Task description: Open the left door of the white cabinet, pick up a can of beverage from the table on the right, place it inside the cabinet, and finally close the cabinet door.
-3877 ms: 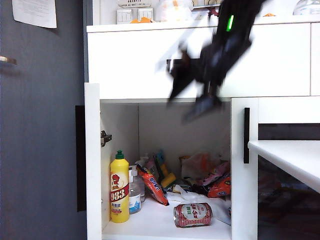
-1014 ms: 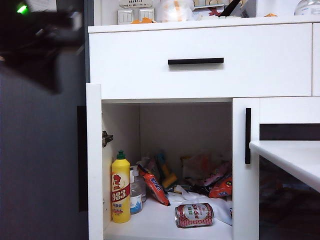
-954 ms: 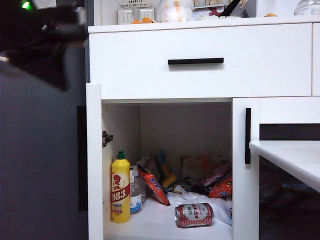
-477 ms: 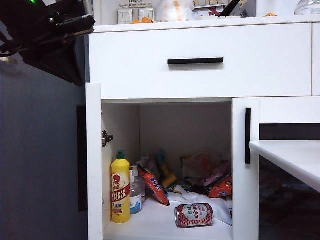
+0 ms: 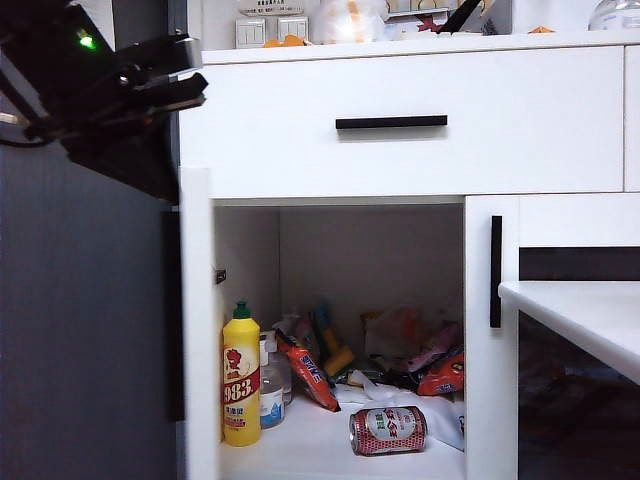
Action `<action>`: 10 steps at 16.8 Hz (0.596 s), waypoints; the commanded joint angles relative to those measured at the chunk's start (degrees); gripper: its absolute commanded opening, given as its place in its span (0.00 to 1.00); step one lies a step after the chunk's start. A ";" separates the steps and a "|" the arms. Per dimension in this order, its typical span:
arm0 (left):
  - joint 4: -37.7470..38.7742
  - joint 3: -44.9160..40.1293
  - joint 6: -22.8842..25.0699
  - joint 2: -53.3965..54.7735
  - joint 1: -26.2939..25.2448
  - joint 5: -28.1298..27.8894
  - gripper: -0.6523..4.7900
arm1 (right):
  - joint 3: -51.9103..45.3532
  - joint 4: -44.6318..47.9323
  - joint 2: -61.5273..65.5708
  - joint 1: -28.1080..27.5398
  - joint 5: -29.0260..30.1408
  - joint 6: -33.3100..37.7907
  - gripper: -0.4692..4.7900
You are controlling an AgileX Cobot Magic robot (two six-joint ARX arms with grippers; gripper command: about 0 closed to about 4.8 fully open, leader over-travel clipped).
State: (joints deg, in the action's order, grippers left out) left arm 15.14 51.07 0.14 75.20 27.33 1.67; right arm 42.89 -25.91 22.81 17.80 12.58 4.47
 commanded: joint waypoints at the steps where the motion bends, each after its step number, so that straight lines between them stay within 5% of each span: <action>1: -9.88 0.17 -0.13 0.42 0.09 4.94 0.11 | 0.31 1.22 -0.63 0.00 -0.70 -0.04 0.47; 10: -19.61 0.17 -3.61 6.01 0.13 7.34 0.11 | 0.31 1.16 -1.25 0.00 -1.16 -0.44 0.46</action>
State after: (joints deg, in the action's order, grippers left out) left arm -0.27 51.18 -3.31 80.95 27.38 8.05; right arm 42.89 -25.82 21.67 17.80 11.62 4.23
